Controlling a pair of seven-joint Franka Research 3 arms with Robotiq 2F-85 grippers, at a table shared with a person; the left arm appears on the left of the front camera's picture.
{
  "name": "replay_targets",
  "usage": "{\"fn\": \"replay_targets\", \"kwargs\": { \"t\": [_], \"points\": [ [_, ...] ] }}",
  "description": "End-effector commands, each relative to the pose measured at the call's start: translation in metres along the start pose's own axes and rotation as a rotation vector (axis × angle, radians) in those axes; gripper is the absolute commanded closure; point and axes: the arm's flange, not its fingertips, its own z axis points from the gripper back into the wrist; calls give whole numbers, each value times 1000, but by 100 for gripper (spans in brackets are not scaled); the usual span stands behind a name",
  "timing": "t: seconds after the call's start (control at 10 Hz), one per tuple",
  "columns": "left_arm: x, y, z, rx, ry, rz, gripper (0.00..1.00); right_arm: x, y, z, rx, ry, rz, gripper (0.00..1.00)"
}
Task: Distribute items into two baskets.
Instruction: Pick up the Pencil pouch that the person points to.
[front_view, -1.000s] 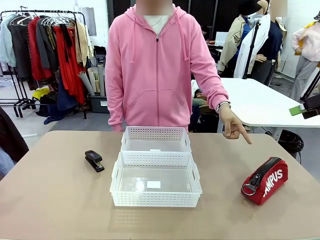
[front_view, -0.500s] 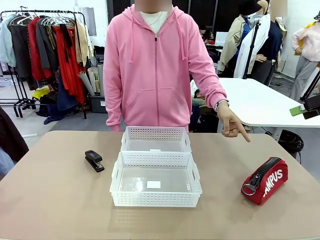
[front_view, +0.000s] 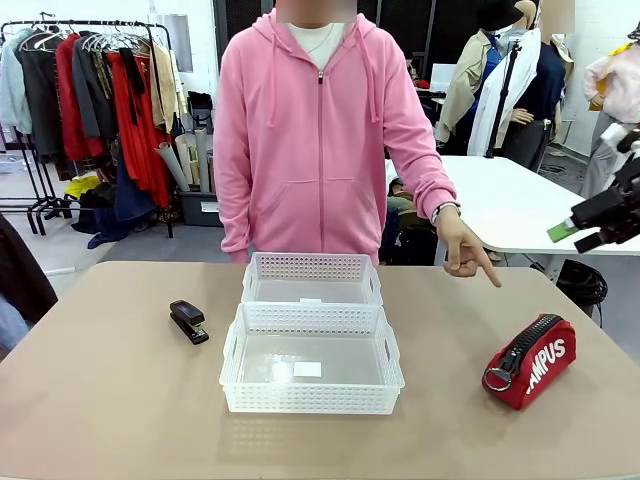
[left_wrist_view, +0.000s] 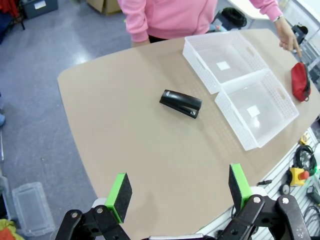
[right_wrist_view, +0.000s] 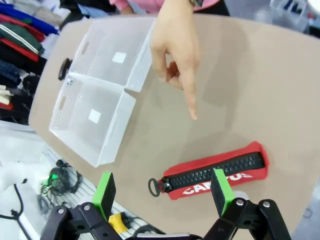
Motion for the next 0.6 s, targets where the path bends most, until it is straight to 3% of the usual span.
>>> {"fn": "replay_targets", "kwargs": {
  "t": [0.0, 0.5],
  "points": [
    [0, 0, 0, -1, -2, -2, 0, 20, 8, 3, -35, 91, -108, 0],
    [0, 0, 0, -1, -2, -2, 0, 25, 23, -22, -258, 329, -196, 0]
  ]
}}
